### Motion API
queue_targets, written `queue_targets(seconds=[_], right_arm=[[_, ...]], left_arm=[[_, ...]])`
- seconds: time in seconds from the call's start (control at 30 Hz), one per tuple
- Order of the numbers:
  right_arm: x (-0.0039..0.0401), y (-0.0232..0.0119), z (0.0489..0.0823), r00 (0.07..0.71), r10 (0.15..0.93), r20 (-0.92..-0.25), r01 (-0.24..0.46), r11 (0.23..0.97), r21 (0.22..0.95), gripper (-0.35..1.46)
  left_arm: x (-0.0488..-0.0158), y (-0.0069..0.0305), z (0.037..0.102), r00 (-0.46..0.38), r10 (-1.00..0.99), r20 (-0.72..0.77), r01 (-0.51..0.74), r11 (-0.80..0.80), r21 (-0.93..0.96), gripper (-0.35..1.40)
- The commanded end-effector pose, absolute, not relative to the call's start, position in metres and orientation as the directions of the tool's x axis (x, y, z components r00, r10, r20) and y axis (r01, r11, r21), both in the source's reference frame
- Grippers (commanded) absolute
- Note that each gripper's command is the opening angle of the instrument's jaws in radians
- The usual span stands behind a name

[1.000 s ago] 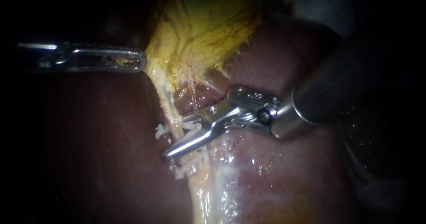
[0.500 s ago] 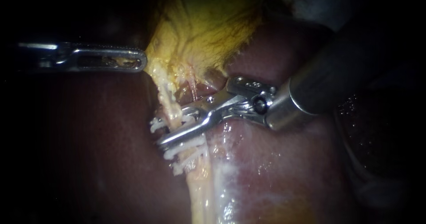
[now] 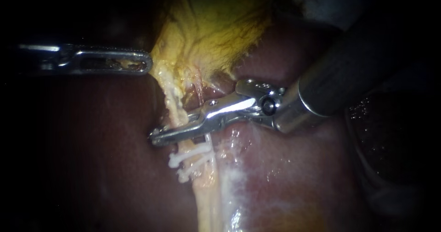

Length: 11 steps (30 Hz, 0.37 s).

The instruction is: Clipping third clip left tube

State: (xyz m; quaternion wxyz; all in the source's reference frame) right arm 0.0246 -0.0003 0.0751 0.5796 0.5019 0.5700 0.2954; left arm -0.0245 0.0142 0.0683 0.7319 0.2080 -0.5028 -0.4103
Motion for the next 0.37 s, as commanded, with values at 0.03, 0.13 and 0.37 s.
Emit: queue_targets(seconds=[0.03, 0.13, 0.37], right_arm=[[0.0246, -0.0004, 0.0752, 0.176, 0.914, -0.366, 0.231, 0.323, 0.918, -0.35], [0.0246, -0.0004, 0.0752, 0.178, 0.916, -0.36, 0.23, 0.318, 0.92, -0.35], [0.0246, -0.0004, 0.0753, 0.179, 0.918, -0.355, 0.228, 0.313, 0.922, -0.35]], left_arm=[[-0.0245, 0.0142, 0.0683, 0.158, -0.81, 0.565, 0.391, 0.577, 0.717, -0.35], [-0.0245, 0.0142, 0.0683, 0.158, -0.81, 0.565, 0.391, 0.577, 0.717, -0.35], [-0.0246, 0.0142, 0.0683, 0.158, -0.81, 0.565, 0.392, 0.577, 0.717, -0.35]])
